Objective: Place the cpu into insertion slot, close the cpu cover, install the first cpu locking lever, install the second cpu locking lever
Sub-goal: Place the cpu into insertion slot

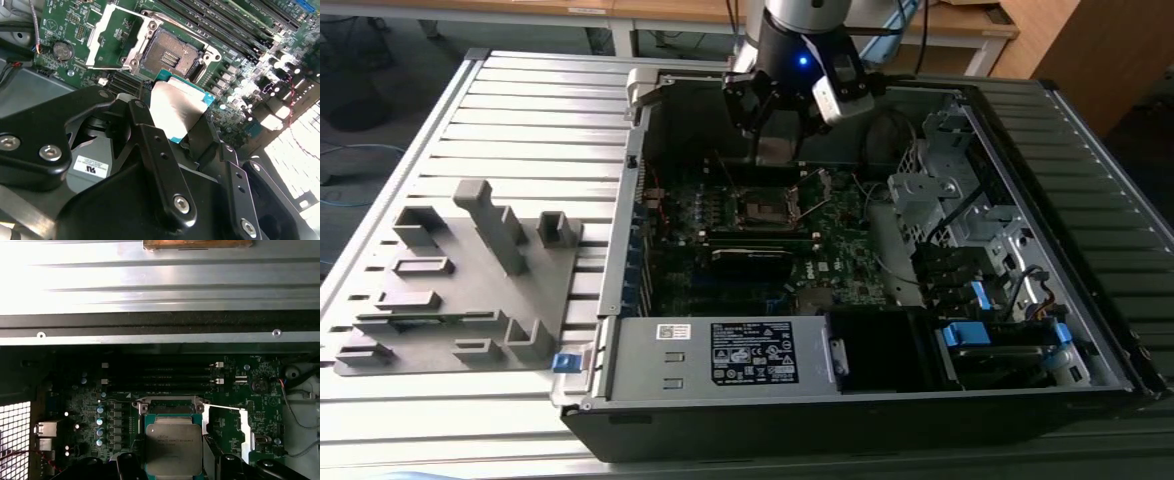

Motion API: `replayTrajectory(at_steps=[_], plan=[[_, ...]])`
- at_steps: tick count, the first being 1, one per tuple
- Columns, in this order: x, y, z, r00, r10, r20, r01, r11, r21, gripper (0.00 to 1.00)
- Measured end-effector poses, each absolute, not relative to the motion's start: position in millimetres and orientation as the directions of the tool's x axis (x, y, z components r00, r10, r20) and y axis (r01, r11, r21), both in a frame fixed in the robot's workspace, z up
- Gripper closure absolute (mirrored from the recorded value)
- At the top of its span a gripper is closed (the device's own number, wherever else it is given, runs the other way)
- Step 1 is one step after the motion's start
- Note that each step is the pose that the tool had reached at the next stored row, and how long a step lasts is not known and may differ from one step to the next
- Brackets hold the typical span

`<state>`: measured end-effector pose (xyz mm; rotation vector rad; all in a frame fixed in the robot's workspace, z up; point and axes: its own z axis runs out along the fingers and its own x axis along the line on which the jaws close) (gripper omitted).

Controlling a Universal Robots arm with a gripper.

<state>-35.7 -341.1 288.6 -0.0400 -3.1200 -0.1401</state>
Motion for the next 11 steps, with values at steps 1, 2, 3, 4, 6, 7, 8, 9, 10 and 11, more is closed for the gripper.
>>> replayTrajectory(at_steps=[1,2,3,4,6,7,8,9,10,11], plan=[[-35.7,-341.1,287.2,-1.0,0.025,0.019,0.026,0.996,0.089,0.46],[-35.7,-341.1,286.6,-1.0,0.025,0.019,0.026,0.996,0.089,0.46],[-35.7,-341.1,286.6,-1.0,0.025,0.019,0.026,0.996,0.089,0.46],[-35.7,-341.2,286.6,-1.0,0.025,0.019,0.026,0.996,0.089,0.46],[-35.7,-341.1,285.9,-1.0,0.025,0.019,0.026,0.996,0.09,0.46],[-35.7,-341.1,285.1,-1.0,0.025,0.019,0.026,0.996,0.09,0.46],[-35.7,-341.1,283.7,-1.0,0.025,0.019,0.026,0.996,0.089,0.46],[-35.7,-341.1,281.9,-1.0,0.025,0.019,0.026,0.996,0.089,0.46],[-35.7,-341.1,280.1,-1.0,0.025,0.019,0.026,0.996,0.09,0.46],[-35.7,-341.1,278.3,-1.0,0.025,0.019,0.026,0.996,0.089,0.46]])
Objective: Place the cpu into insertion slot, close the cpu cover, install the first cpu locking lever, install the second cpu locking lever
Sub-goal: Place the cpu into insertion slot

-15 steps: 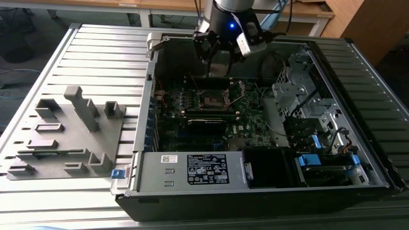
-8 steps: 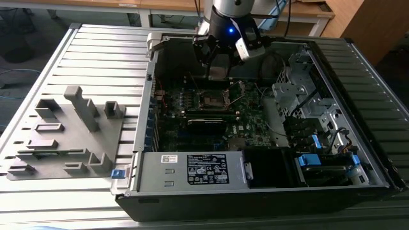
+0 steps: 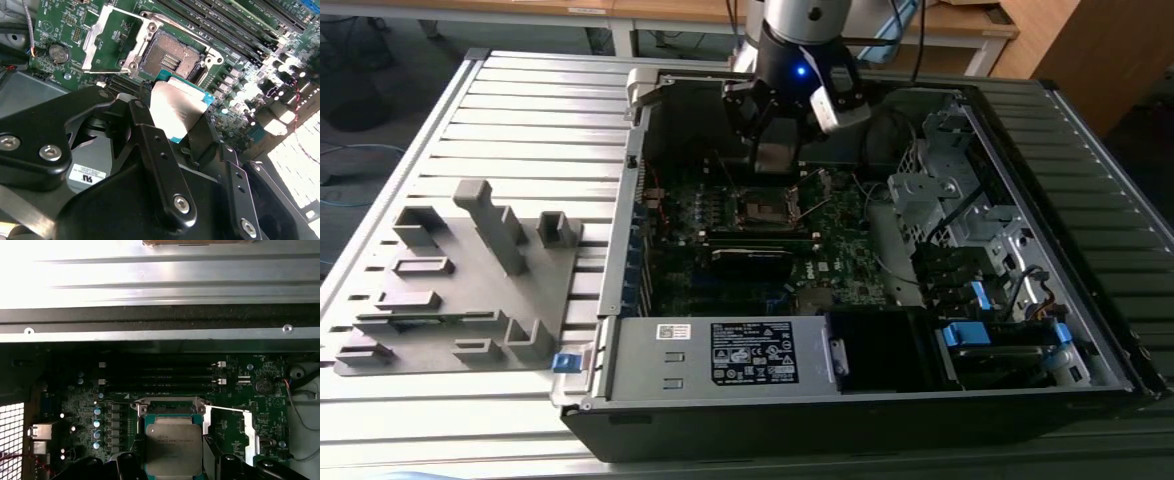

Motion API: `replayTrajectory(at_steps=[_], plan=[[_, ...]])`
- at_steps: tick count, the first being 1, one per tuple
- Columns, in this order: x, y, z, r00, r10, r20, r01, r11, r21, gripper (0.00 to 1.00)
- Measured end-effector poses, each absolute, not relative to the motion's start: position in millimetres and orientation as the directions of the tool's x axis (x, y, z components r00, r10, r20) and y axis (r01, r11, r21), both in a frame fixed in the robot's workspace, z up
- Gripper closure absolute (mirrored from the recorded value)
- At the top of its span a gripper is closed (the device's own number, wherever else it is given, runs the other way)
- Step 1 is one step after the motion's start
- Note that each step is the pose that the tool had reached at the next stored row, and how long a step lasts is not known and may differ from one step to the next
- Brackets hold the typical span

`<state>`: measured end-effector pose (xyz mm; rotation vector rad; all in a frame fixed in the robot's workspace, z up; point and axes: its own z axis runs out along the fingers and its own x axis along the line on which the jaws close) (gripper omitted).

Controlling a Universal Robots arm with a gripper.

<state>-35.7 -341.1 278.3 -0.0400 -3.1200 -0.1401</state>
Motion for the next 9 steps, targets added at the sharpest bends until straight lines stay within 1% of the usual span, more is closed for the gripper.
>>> replayTrajectory(at_steps=[9], plan=[[-35.7,-341.1,274.7,-1.0,0.025,0.019,0.026,0.996,0.089,0.46]])
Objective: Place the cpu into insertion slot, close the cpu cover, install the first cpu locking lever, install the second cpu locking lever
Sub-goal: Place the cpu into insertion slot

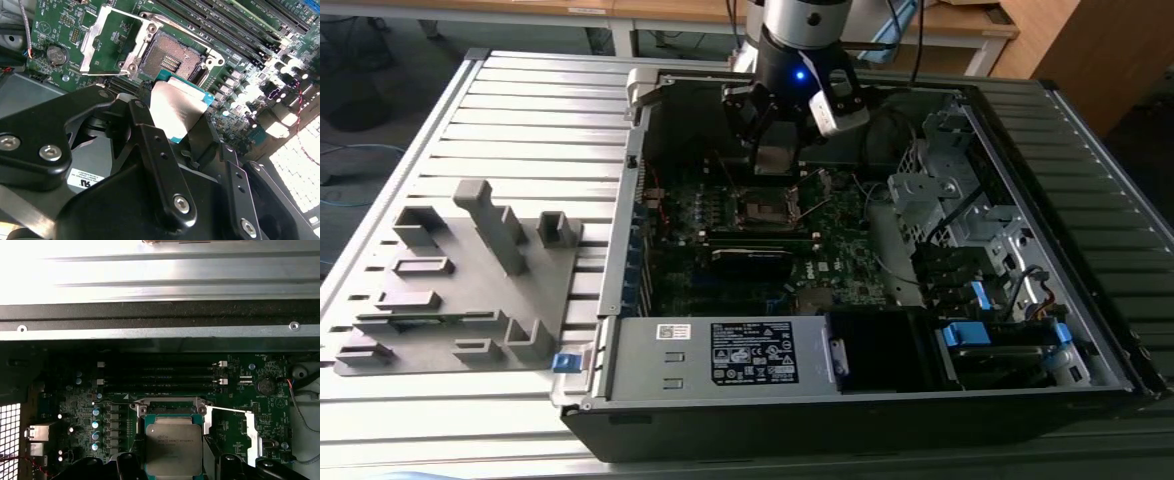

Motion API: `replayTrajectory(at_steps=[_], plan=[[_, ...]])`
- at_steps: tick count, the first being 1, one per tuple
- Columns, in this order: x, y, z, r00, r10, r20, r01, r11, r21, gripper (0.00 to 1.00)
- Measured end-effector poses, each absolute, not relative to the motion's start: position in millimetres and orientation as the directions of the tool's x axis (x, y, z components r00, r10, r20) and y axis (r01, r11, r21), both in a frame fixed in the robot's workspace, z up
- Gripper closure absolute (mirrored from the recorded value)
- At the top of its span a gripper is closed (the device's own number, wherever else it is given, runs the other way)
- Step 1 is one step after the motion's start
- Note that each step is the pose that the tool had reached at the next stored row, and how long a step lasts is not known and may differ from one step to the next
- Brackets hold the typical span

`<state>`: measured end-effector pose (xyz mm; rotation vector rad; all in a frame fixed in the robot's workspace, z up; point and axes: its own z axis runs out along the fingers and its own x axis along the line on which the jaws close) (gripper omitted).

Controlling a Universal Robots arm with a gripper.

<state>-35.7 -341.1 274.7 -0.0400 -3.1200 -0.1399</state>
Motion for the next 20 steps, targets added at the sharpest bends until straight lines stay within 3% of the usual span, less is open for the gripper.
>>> replayTrajectory(at_steps=[20], plan=[[-36,-341,260,-1.0,0.025,0.019,0.026,0.996,0.089,0.46]])
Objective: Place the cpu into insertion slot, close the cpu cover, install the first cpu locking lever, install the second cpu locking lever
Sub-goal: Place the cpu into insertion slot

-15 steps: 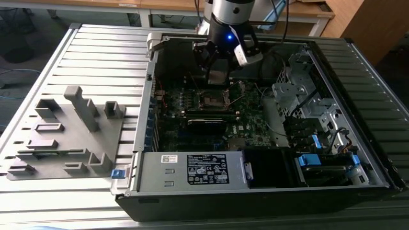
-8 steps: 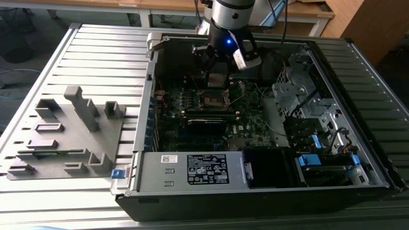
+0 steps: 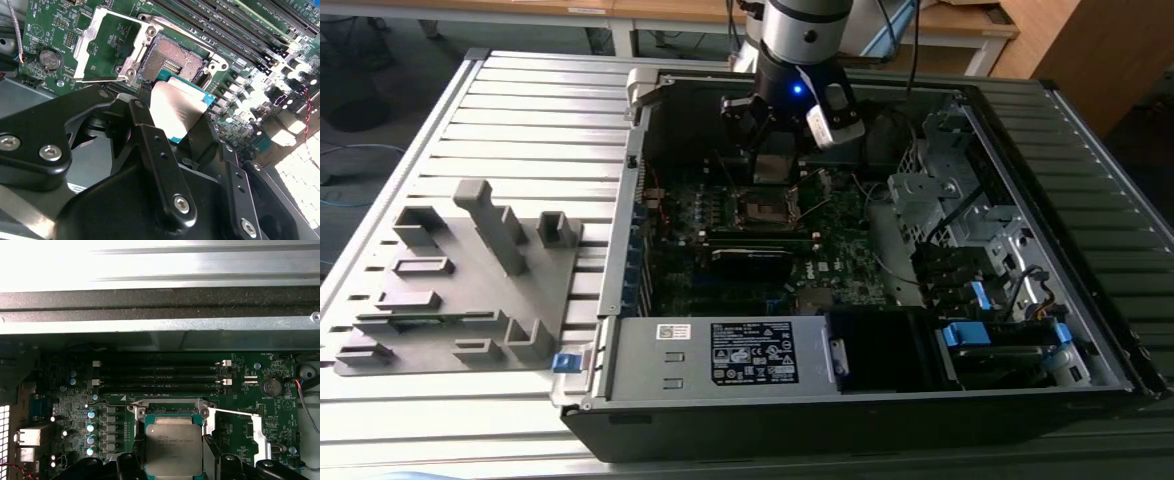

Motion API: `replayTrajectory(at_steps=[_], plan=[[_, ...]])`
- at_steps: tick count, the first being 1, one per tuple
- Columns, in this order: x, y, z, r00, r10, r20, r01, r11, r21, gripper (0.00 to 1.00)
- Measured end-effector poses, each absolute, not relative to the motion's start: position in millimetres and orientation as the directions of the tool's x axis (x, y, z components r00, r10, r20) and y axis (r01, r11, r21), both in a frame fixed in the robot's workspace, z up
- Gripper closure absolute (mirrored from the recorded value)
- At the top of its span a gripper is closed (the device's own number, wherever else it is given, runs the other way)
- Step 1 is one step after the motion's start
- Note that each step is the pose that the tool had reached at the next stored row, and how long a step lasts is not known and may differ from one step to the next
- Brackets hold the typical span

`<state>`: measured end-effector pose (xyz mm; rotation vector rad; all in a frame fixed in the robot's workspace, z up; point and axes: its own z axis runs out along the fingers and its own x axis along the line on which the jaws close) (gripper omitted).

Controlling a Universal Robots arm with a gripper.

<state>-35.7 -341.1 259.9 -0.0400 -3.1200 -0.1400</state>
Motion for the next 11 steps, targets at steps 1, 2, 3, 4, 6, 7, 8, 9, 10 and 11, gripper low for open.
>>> replayTrajectory(at_steps=[1,2,3,4,6,7,8,9,10,11], plan=[[-35.7,-341.1,259.8,-1.0,0.025,0.019,0.026,0.996,0.089,0.46],[-35.7,-341.1,259.1,-1.0,0.025,0.019,0.026,0.996,0.09,0.46],[-35.7,-341.1,258.6,-1.0,0.025,0.019,0.026,0.996,0.09,0.46],[-35.7,-341.1,258.0,-1.0,0.025,0.019,0.026,0.996,0.089,0.46],[-35.7,-341.1,256.5,-1.0,0.025,0.019,0.026,0.996,0.089,0.46],[-35.7,-341.1,256.0,-1.0,0.025,0.019,0.026,0.996,0.089,0.46],[-35.7,-341.1,256.0,-1.0,0.025,0.019,0.026,0.996,0.089,0.46],[-35.7,-341.2,256.0,-1.0,0.025,0.019,0.026,0.996,0.089,0.46],[-35.7,-341.1,255.9,-1.0,0.025,0.019,0.026,0.996,0.089,0.46],[-35.7,-341.1,255.8,-1.0,0.025,0.019,0.026,0.996,0.089,0.46]])
